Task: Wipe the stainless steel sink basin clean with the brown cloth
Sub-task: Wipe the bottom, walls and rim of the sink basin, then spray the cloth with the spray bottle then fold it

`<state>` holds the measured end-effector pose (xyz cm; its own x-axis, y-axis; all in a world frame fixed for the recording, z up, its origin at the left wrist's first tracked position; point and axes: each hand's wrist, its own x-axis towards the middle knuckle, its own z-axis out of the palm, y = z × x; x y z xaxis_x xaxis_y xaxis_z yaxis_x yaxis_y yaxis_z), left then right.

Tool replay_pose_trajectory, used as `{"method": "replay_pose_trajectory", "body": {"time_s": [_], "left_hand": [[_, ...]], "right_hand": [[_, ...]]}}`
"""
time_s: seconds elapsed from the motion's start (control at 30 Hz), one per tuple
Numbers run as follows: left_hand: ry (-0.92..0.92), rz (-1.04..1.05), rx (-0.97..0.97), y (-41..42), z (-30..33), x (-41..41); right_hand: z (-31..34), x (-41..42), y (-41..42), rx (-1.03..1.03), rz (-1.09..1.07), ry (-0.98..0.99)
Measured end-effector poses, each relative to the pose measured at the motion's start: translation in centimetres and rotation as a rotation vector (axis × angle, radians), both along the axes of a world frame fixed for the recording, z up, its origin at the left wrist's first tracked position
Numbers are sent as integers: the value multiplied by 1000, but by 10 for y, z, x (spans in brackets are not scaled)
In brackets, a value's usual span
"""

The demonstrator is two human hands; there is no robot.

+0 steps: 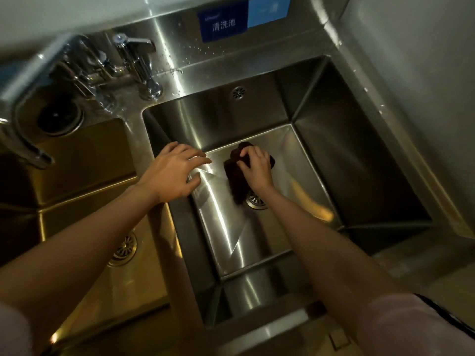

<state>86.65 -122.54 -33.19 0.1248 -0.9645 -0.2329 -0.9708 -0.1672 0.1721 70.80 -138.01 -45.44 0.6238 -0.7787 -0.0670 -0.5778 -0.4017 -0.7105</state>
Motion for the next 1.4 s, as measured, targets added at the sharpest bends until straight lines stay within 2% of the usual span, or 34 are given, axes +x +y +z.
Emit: {"method": "replay_pose_trajectory", "body": {"time_s": [0.2, 0.4, 0.73, 1.07, 1.4], "left_hand": [[-29, 56, -70, 10, 13, -11], [102, 218, -244, 42, 59, -33], [125, 246, -361, 109, 130, -47], [140, 294, -473, 145, 170, -53], [97, 404, -550, 188, 195, -71]], "right_hand": [[65, -35, 34, 0, -123, -121], [127, -61, 74, -32, -207, -178], [226, -59, 131, -127, -135, -280], [287, -37, 174, -198, -89, -333], [299, -41, 210, -192, 30, -378]]}}
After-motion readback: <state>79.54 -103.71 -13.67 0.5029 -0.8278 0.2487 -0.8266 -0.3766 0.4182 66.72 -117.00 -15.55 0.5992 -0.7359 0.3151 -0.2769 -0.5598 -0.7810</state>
